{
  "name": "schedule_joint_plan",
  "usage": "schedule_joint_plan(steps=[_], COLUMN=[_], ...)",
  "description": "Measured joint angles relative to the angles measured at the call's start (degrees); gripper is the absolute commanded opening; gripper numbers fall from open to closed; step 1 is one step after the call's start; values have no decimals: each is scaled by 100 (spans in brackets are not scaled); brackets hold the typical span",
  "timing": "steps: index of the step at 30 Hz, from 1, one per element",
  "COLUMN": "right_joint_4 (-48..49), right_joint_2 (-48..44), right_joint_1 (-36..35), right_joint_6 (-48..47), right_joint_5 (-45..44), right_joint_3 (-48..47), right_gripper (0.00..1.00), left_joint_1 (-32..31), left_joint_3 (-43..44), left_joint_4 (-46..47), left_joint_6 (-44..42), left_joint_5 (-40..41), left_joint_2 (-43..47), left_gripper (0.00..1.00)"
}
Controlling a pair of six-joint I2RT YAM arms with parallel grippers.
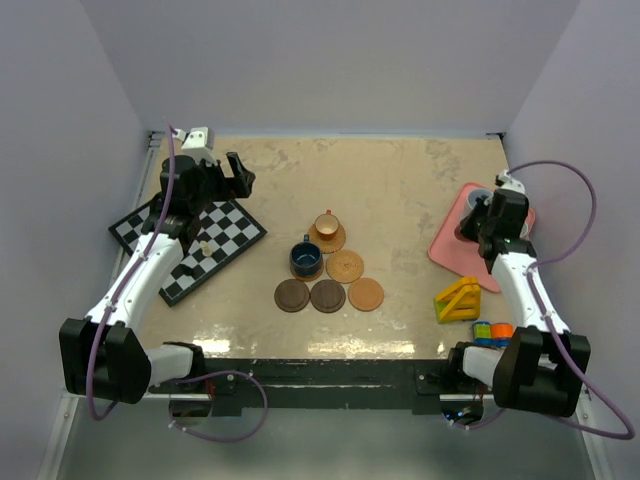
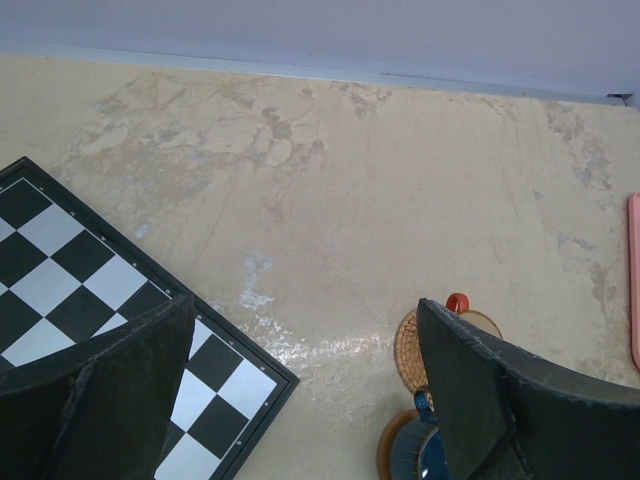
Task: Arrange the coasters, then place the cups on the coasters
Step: Pick up the cup from the tray.
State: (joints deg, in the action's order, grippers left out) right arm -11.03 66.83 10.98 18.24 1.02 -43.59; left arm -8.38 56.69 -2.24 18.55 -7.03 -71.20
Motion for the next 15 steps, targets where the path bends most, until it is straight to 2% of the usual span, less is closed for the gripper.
schedule_joint_plan(steps=[7, 15], right_joint_4=[-87, -195], right_joint_2=[343, 540], right_joint_1=[-1458, -2041], right_joint_6=[-343, -776], right_joint_5=[-256, -302], right_joint_3=[-737, -1021], right_gripper=[0, 0], left_joint_1=[0, 0], left_joint_3=[0, 0], left_joint_4=[0, 0], left_joint_6=[-2, -4], left_joint_5=[2, 37], left_joint_2=[0, 0], left_gripper=[96, 96])
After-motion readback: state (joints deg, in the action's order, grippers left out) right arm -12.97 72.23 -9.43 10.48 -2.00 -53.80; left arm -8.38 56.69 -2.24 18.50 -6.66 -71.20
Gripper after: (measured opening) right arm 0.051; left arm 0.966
